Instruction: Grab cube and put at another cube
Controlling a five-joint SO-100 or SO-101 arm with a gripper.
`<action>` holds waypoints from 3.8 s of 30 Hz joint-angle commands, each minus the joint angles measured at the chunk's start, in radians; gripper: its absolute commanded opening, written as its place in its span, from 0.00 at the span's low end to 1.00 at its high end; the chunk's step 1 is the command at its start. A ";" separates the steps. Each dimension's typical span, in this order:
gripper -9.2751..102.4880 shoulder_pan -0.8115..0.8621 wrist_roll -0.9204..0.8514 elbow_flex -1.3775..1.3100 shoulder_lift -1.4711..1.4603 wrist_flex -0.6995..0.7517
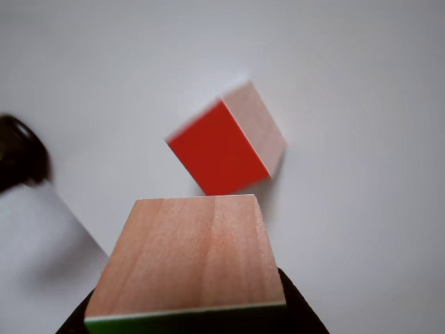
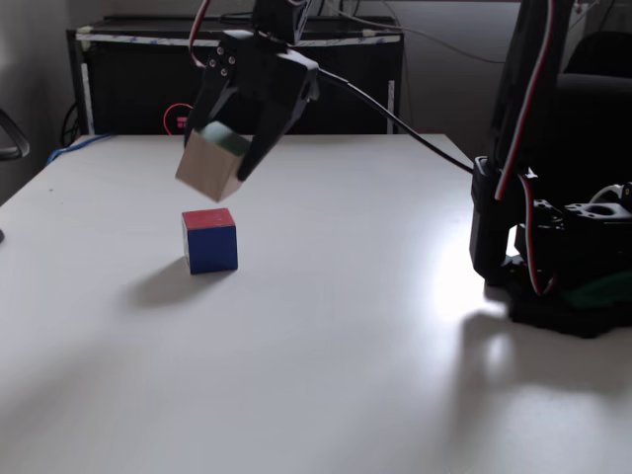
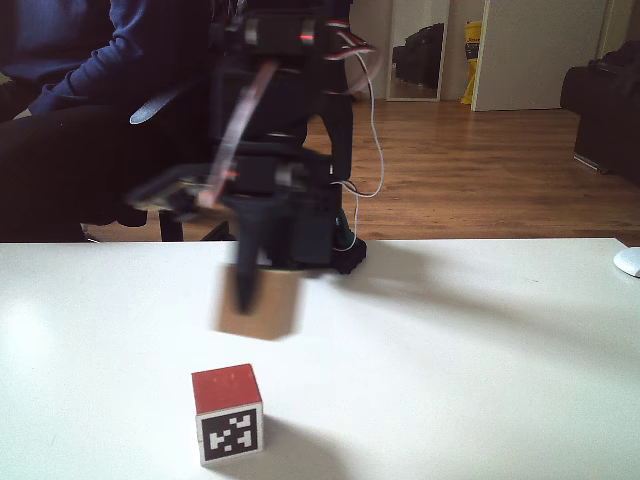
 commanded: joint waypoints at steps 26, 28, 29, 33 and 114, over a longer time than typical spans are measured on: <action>0.18 0.064 -0.002 -0.189 -0.229 -0.008; 0.18 0.064 -0.002 -0.190 -0.239 -0.009; 0.18 0.064 -0.002 -0.190 -0.241 -0.012; 0.18 0.061 -0.005 -0.190 -0.249 -0.015; 0.08 -0.357 -0.117 1.474 1.623 -0.278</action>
